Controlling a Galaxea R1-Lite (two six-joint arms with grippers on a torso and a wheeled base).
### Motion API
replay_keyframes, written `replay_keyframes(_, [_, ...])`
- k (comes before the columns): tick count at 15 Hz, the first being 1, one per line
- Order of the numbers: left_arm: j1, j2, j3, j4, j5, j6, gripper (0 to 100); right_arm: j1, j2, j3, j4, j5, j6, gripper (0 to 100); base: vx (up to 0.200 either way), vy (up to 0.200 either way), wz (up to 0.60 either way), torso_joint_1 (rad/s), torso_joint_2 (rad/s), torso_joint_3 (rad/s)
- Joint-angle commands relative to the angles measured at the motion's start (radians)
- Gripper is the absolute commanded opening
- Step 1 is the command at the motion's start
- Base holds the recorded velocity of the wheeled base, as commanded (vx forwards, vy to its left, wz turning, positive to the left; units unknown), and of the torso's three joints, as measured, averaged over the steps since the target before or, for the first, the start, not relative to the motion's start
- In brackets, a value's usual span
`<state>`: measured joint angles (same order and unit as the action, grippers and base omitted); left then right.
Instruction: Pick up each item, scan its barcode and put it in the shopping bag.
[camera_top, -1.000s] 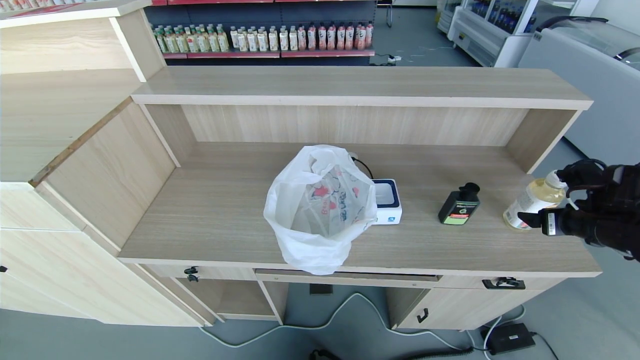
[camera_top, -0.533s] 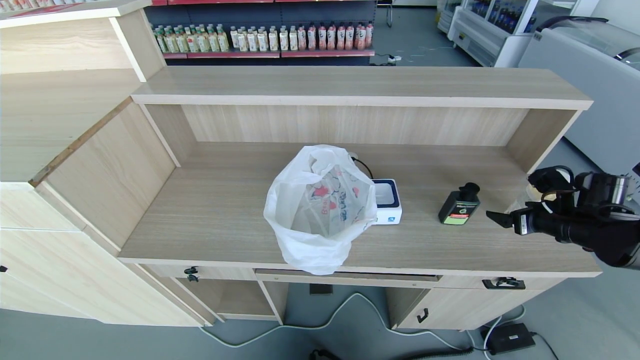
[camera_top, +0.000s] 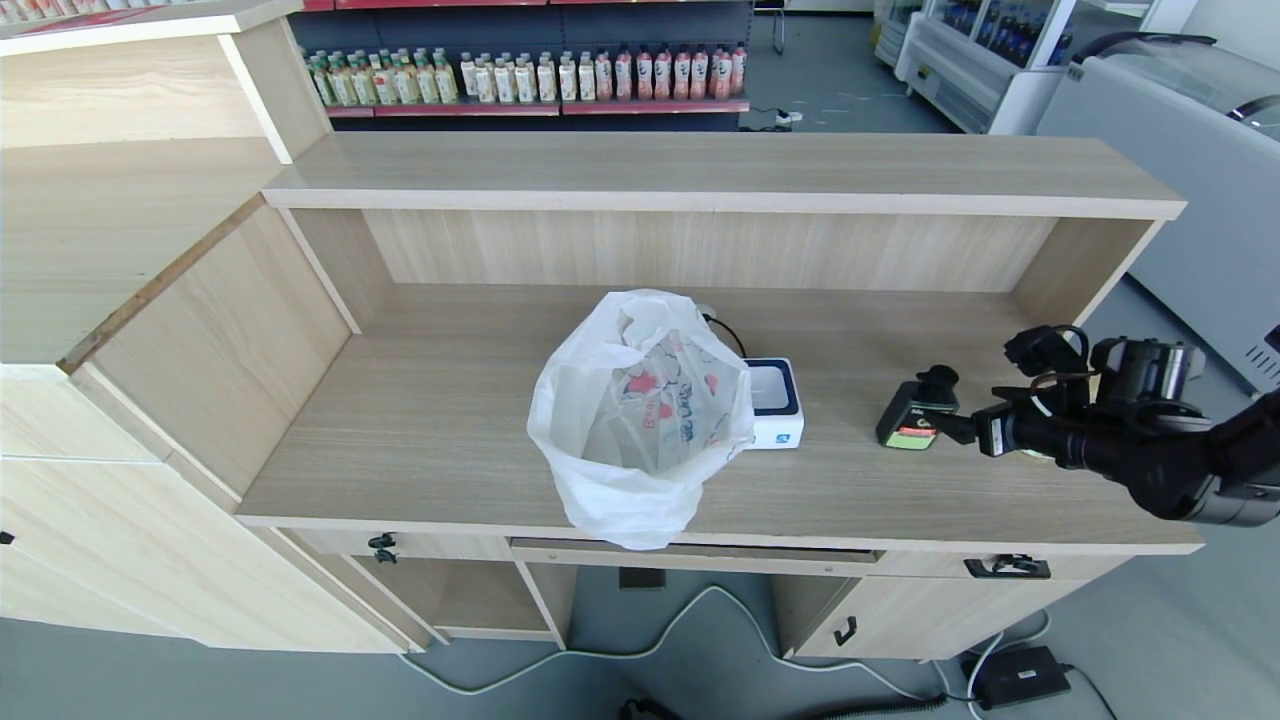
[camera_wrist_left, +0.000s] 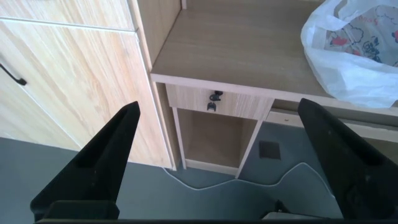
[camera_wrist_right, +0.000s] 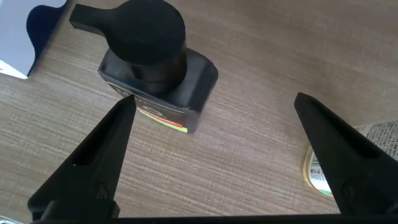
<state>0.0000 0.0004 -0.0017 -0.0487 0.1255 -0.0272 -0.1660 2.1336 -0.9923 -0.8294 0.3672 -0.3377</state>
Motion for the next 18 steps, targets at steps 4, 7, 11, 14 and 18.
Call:
replay_keyframes(4, [0.0,0.0,0.0,0.0,0.0,0.0,100,0.019,0.043,-0.029,-0.01,-0.004,-0.012,100,0.0,0.0,0.0,0.0,0.0,0.0])
replay_keyframes(7, [0.0,0.0,0.0,0.0,0.0,0.0,100,0.049,0.066,-0.048,-0.05,-0.001,-0.009,100,0.0,0.0,0.0,0.0,0.0,0.0])
replay_keyframes(11, [0.0,0.0,0.0,0.0,0.0,0.0,100,0.066,0.081,-0.071,-0.051,0.036,-0.007,100,0.0,0.0,0.0,0.0,0.0,0.0])
replay_keyframes(14, [0.0,0.0,0.0,0.0,0.0,0.0,100,0.068,0.085,-0.068,-0.053,0.058,-0.009,100,0.0,0.0,0.0,0.0,0.0,0.0])
replay_keyframes(18, [0.0,0.0,0.0,0.0,0.0,0.0,100,0.075,0.109,-0.081,-0.054,0.079,-0.007,100,0.0,0.0,0.0,0.0,0.0,0.0])
